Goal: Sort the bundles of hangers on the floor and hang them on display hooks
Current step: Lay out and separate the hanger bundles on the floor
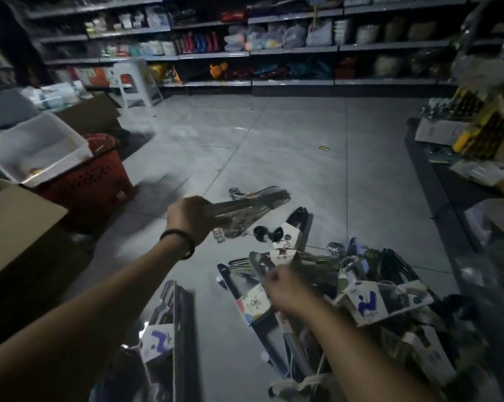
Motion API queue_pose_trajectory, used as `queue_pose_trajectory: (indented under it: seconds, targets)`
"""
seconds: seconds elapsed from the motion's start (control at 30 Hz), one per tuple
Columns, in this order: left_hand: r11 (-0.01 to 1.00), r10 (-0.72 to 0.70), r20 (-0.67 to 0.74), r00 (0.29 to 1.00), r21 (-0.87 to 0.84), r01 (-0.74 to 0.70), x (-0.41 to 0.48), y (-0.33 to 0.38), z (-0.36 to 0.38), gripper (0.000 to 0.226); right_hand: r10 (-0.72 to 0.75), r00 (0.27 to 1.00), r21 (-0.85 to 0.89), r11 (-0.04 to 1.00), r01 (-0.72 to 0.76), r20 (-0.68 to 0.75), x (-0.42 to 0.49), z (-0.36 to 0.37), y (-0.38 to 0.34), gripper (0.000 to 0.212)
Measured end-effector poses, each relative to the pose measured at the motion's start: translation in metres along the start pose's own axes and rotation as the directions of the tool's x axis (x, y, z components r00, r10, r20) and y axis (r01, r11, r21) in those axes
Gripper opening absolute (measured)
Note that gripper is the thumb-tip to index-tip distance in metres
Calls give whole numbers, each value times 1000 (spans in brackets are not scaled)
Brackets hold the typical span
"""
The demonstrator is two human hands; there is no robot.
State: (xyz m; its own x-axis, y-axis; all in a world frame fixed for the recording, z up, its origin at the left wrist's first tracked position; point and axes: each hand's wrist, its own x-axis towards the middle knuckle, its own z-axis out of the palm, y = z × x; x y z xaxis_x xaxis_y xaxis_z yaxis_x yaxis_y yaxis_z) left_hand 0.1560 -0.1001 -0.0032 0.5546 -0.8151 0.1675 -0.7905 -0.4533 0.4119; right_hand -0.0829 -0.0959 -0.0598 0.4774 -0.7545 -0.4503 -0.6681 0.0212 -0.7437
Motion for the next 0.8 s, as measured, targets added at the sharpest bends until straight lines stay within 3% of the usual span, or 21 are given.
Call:
queue_pose_trajectory:
  seconds: [0.13,0.23,0.33,0.4,0.47,0.67,0.8]
  targets:
    - [989,-149,-157,976,-35,145,-46,-55,-24,62,54,995,493,870,-4,-88,7,45,-33,22]
    - [971,-183,-115,976,-176,161,-96,-88,-38,69,94,996,706,706,-64,-4,-15,84,-40,24]
    - [844,-359,-33,933,-437,310,-143,-118,-44,69,141,989,652,747,-132,39,-26,114,-30,36]
    - [829,-384,-4,923,-443,342,-165,-128,-37,61,115,991,592,794,-134,71,-29,124,-24,43]
    - [860,-332,-51,942,-427,280,-188,-125,-37,51,67,994,553,827,-101,82,-36,124,-29,44]
    - [866,-105,-8,994,-493,88,-307,-100,-20,13,86,979,668,719,-189,185,-83,146,-52,48]
    - [923,152,125,980,-373,-96,-368,-114,5,13,205,975,462,859,-222,88,-107,175,-36,21]
